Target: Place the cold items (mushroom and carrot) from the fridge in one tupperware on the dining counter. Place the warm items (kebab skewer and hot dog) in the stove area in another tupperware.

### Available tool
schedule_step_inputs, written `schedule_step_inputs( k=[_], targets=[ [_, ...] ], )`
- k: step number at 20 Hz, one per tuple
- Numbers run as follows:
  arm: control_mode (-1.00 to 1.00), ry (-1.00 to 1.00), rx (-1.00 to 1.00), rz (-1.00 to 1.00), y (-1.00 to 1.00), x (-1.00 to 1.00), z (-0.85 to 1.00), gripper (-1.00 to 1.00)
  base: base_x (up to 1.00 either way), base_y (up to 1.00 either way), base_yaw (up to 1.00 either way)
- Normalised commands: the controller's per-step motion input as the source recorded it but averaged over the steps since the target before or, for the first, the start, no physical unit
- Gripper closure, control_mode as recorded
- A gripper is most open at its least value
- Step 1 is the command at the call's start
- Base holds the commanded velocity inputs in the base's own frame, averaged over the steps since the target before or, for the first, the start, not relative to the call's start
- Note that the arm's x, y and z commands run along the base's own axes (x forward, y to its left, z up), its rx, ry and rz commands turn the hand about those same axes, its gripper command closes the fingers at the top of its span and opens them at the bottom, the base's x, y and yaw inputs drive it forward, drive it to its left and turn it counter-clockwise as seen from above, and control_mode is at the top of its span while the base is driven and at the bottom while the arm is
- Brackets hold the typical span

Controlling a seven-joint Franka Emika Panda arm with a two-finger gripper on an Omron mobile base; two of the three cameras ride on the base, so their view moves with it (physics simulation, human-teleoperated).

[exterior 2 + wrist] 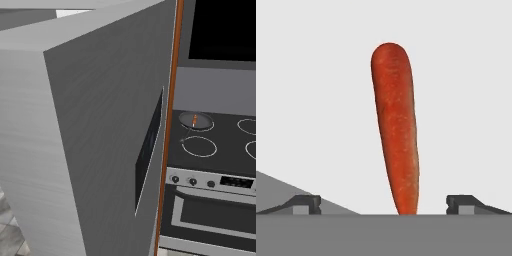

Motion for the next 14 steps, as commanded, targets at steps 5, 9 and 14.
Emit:
schedule_step_inputs(
  k=[5, 9, 14],
  targets=[
    [-1.00, 0.02, 0.00, 0.00, 0.00, 0.26, -0.21, -1.00, 0.00, 0.00, 0.00],
    [-1.00, 0.00, 0.00, 0.00, 0.00, 0.23, -0.13, -1.00, 0.00, 0.00, 0.00],
    [-1.00, 0.02, 0.00, 0.00, 0.00, 0.16, -0.16, -1.00, 0.00, 0.00, 0.00]
  ],
)
